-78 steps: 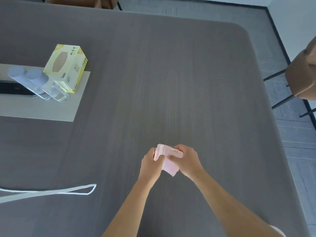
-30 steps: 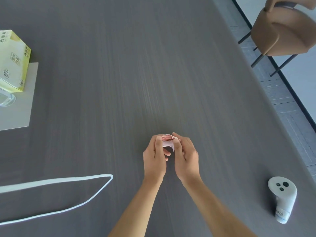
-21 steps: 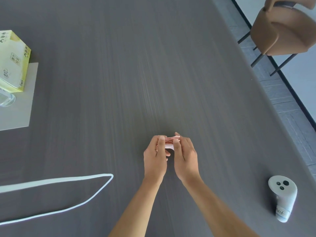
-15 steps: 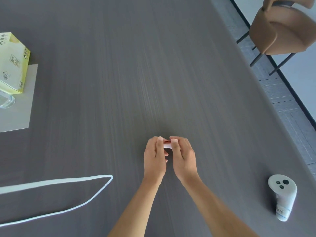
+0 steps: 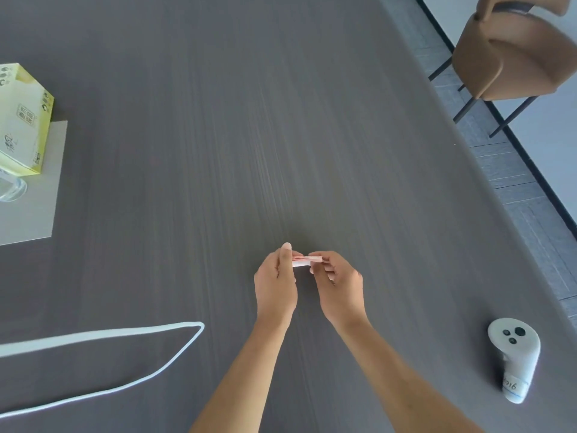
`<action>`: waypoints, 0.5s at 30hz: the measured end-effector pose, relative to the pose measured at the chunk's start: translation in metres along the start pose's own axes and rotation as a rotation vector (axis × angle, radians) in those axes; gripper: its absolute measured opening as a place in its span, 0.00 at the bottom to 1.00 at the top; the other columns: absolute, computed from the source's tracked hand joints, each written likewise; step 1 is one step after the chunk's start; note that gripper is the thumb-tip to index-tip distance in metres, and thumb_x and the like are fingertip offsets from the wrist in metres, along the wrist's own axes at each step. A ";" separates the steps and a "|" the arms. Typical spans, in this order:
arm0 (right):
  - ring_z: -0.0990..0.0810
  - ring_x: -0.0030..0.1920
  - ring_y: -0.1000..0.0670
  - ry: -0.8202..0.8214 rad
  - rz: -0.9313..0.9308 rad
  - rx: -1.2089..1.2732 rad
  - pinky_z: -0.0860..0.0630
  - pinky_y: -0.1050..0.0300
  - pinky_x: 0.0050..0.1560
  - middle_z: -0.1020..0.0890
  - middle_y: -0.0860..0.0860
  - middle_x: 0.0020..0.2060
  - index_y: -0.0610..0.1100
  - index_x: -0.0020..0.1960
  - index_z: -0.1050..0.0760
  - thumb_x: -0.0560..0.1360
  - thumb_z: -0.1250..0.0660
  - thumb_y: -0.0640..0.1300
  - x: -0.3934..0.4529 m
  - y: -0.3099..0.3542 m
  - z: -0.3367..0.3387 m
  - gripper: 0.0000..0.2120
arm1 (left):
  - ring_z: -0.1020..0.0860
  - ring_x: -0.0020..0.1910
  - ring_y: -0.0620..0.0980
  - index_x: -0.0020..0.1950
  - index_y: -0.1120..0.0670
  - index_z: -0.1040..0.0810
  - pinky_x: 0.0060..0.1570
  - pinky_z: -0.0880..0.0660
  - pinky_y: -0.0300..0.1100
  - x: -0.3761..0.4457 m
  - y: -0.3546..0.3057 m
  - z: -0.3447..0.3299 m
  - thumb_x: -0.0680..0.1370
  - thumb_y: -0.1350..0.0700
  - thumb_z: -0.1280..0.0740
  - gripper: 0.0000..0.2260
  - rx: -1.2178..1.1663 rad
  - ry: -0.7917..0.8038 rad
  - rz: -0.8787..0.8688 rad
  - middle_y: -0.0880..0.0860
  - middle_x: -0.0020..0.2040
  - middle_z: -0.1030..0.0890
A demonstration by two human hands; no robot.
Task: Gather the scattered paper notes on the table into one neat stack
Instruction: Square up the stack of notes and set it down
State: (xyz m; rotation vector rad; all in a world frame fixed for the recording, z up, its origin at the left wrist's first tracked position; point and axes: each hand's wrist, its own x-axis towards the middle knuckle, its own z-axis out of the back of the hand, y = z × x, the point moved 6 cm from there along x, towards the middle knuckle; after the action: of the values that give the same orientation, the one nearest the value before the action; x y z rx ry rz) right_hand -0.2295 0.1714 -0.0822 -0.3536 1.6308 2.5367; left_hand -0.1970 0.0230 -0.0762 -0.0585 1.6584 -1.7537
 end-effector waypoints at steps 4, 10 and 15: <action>0.13 0.46 0.58 0.027 -0.031 0.033 0.21 0.69 0.46 0.12 0.61 0.44 0.51 0.52 0.14 0.83 0.32 0.42 0.003 0.000 0.004 0.09 | 0.25 0.29 0.40 0.44 0.49 0.17 0.31 0.28 0.28 0.001 -0.005 -0.003 0.84 0.41 0.42 0.20 -0.028 0.022 0.031 0.51 0.36 0.17; 0.18 0.32 0.58 -0.010 -0.264 0.141 0.20 0.61 0.36 0.12 0.56 0.36 0.54 0.48 0.15 0.79 0.29 0.46 0.008 -0.007 0.025 0.05 | 0.24 0.26 0.38 0.54 0.49 0.24 0.30 0.25 0.33 -0.007 -0.006 -0.005 0.80 0.52 0.39 0.05 0.068 0.102 0.096 0.57 0.43 0.17; 0.21 0.27 0.58 0.037 -0.441 0.180 0.24 0.68 0.30 0.17 0.56 0.27 0.48 0.46 0.14 0.76 0.26 0.45 0.009 -0.020 0.054 0.03 | 0.22 0.22 0.44 0.49 0.52 0.20 0.36 0.23 0.44 -0.011 -0.005 -0.019 0.81 0.59 0.37 0.07 0.158 0.046 0.194 0.56 0.36 0.17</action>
State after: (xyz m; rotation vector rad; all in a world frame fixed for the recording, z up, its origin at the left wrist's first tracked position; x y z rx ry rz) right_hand -0.2415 0.2286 -0.0804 -0.6616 1.5676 2.0569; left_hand -0.1999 0.0444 -0.0700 0.2102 1.4987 -1.7413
